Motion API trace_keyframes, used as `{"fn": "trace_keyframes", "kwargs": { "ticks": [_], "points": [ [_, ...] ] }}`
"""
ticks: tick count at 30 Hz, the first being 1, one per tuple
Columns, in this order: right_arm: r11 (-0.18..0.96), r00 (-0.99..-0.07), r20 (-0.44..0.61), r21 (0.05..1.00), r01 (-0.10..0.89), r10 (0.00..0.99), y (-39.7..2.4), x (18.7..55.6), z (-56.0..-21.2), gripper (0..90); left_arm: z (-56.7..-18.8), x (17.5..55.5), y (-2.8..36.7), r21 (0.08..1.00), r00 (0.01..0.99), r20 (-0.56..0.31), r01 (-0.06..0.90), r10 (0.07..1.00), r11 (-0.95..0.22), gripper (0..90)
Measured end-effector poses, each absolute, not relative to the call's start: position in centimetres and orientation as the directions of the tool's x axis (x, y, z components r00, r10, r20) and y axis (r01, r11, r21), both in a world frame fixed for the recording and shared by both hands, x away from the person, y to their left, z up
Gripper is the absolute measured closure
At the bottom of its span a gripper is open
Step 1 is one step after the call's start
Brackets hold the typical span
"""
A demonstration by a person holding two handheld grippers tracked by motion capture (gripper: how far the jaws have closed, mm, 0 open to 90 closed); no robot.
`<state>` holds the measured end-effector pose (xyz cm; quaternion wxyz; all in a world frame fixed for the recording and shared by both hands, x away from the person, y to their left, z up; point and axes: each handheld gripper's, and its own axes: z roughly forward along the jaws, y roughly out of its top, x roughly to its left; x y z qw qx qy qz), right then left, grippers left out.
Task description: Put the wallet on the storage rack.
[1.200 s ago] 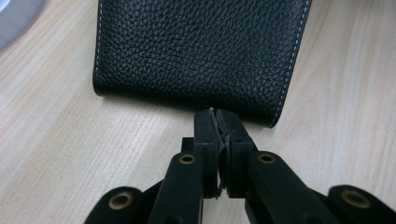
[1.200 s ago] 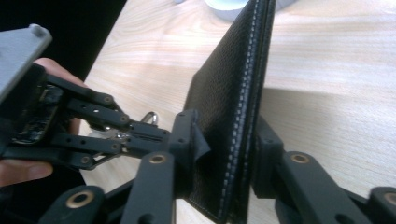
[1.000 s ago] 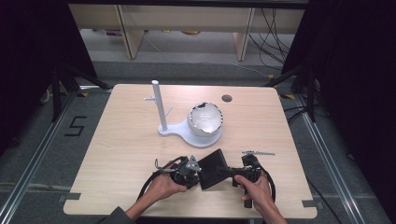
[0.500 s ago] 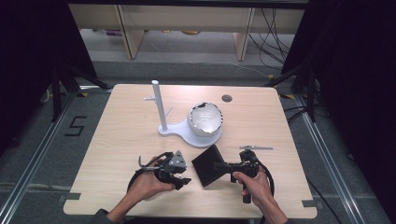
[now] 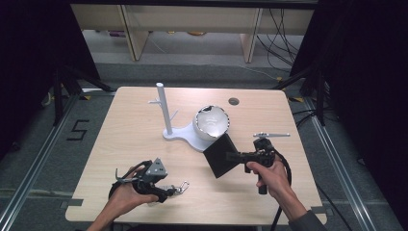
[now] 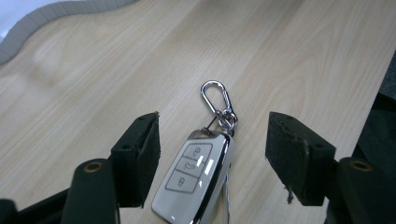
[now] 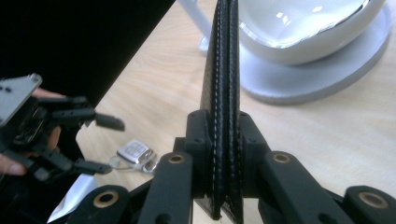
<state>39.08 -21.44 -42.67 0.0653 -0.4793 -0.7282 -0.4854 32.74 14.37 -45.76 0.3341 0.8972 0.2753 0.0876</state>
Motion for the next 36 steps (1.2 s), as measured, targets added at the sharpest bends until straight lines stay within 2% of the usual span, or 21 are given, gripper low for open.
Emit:
{"fn": "trace_keyframes", "kwargs": {
  "ticks": [2,3,8,9,11,23,36],
  "points": [
    [0.051,-0.501,0.588,0.615,0.787,0.635,-21.4,39.0,-42.3,79.1,-45.8,32.6,14.6,0.646,0.829,-0.027,0.441,0.559,-0.623,34.0],
    [0.055,-0.523,0.573,0.639,0.767,0.631,-21.6,39.4,-42.2,79.1,-45.9,32.5,14.9,0.644,0.827,-0.017,0.439,0.562,-0.626,33.5],
    [0.051,-0.528,0.553,0.658,0.751,0.644,-22.1,40.5,-41.3,79.0,-46.3,31.9,16.2,0.644,0.808,-0.034,0.468,0.589,-0.605,32.3],
    [0.033,-0.504,0.567,0.642,0.766,0.652,-22.1,40.6,-40.8,79.1,-46.4,31.9,16.3,0.643,0.807,-0.03,0.468,0.59,-0.606,31.8],
    [0.041,-0.527,0.546,0.668,0.743,0.652,-22.5,41.0,-40.5,79.0,-46.4,31.8,16.8,0.647,0.804,-0.032,0.469,0.594,-0.601,31.0],
    [0.002,-0.489,0.52,0.684,0.73,0.701,-23.9,44.0,-38.0,79.0,-47.1,30.9,18.5,0.655,0.786,-0.02,0.476,0.617,-0.586,28.5],
    [-0.033,-0.459,0.519,0.687,0.726,0.721,-23.1,47.2,-37.7,79.0,-47.1,30.7,18.6,0.668,0.783,-0.026,0.477,0.622,-0.571,27.0]
  ]
}}
